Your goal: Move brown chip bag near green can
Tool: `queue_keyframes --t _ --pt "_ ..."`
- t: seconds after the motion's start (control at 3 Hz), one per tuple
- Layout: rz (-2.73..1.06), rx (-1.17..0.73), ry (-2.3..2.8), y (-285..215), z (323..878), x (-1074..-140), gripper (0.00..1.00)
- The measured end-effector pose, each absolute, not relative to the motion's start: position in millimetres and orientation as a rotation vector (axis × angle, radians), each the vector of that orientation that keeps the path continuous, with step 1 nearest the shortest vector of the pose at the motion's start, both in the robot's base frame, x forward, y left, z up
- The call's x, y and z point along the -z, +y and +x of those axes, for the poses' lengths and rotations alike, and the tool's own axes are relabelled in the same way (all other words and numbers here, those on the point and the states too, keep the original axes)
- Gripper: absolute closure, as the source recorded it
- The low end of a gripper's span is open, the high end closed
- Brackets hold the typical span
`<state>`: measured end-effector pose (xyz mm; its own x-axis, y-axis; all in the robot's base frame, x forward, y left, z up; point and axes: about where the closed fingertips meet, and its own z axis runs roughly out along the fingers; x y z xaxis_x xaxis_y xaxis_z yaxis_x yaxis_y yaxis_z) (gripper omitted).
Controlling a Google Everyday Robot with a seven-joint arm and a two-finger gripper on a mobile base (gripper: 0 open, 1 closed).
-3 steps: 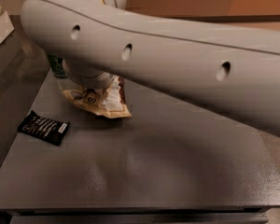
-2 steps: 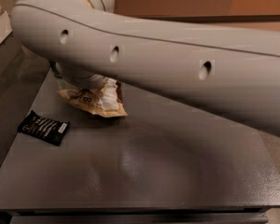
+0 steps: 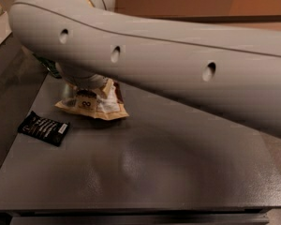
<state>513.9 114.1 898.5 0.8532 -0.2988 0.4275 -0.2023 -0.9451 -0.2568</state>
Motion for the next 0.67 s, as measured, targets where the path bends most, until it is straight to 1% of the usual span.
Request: queue_keyframes --t 0.33,0.67 --pt "-2.824 0.706 0.386 113.7 513.0 -900.8 0.0" --pt "-2.824 0.707 0.386 113.7 512.9 -900.9 0.0"
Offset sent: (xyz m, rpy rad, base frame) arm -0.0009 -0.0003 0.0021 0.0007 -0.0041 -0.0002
